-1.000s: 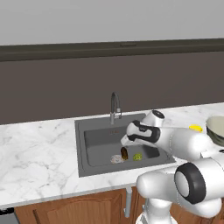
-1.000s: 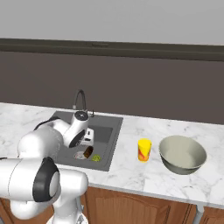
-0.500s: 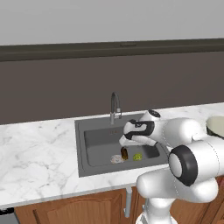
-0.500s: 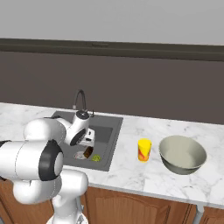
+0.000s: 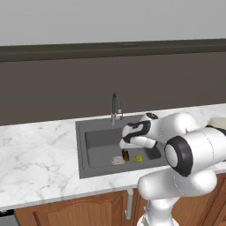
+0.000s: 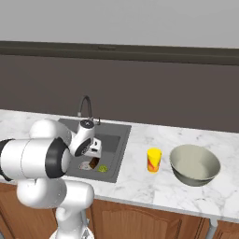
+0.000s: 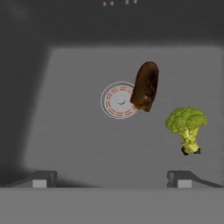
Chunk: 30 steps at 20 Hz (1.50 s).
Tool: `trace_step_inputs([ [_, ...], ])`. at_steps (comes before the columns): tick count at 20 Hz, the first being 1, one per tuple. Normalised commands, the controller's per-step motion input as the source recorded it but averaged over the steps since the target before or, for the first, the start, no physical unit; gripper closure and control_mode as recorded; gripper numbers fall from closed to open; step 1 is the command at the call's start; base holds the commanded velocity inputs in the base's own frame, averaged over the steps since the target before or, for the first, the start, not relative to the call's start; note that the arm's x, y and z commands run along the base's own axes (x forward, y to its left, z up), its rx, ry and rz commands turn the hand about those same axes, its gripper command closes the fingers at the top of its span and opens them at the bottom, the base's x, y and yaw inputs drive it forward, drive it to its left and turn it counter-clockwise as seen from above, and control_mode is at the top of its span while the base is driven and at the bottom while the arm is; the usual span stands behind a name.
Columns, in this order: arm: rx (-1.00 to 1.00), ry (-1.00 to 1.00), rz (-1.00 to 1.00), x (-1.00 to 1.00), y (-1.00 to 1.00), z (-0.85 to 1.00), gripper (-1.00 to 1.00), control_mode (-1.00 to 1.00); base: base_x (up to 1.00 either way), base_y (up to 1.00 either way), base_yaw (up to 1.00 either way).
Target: Remove the broccoli and sweet potato from the sink. Then move the bowl and cup from the counter to the sink for washing.
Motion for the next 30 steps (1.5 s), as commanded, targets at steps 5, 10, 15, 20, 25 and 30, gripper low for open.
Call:
trace_step_inputs([
  [5,-0.02,0.0,-0.02,0.07,0.0,-0.19,-1.0,-1.0,0.0,0.0,0.0],
  [10,-0.01,0.0,-0.01,0.09,0.0,-0.14,-1.0,-1.0,0.0,0.0,0.0],
  [15,-0.01,0.0,0.0,0.08,0.0,-0.13,-1.0,-1.0,0.0,0.0,0.0],
  [20,-0.02,0.0,0.0,0.1,0.0,-0.15,-1.0,-1.0,0.0,0.0,0.0],
  [25,-0.03,0.0,0.0,0.14,0.0,-0.15,-1.0,-1.0,0.0,0.0,0.0],
  [30,-0.03,0.0,0.0,0.14,0.0,-0.17,-1.0,-1.0,0.0,0.0,0.0],
])
